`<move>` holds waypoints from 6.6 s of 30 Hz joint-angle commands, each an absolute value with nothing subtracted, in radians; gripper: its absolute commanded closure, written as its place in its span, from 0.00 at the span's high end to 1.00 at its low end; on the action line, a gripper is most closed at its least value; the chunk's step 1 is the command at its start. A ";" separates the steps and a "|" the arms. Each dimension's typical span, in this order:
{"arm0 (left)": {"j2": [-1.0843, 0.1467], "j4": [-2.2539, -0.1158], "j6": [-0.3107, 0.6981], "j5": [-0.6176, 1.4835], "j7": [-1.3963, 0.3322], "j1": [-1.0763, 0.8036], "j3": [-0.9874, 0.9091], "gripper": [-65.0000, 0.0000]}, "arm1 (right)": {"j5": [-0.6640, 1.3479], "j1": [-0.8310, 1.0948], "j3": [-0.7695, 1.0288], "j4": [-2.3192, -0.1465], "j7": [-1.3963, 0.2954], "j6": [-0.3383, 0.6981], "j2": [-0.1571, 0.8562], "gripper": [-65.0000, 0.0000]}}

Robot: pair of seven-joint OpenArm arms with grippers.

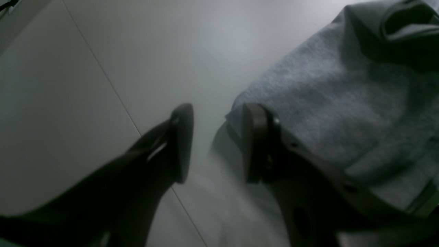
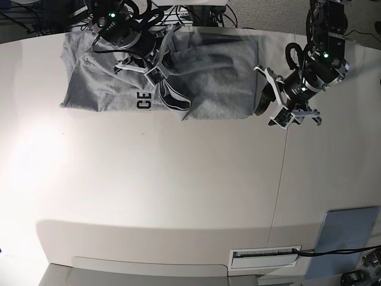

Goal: Fold the T-shirt properly
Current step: 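Fold the strip's middle over with the right gripper toward the left gripper, then press the folded bundle flat with the right gripper and release, then grasp the edge of the folded bundle with the right gripper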

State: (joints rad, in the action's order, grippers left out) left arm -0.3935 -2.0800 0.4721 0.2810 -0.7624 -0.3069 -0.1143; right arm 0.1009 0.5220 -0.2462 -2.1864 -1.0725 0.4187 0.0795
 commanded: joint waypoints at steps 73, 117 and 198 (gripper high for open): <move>-0.402 -2.096 0.469 0.292 -0.694 -0.374 -0.121 0.36 | 0.472 0.553 0.442 -2.075 -1.134 0.376 0.349 0.56; -0.402 -2.096 0.443 0.292 -0.698 -0.382 -0.121 0.36 | 0.913 0.413 0.506 -1.602 -1.309 0.618 0.344 0.56; -0.319 -1.728 0.656 0.595 -0.727 -0.385 -0.121 0.36 | 0.236 0.422 -0.278 -2.238 -1.109 0.324 0.043 0.37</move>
State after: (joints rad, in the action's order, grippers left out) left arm -0.3103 -1.7100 0.6487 0.5770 -0.7437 -0.3870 -0.1181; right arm 0.2253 0.4225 -0.2768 -2.2204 -1.1267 0.3187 0.0422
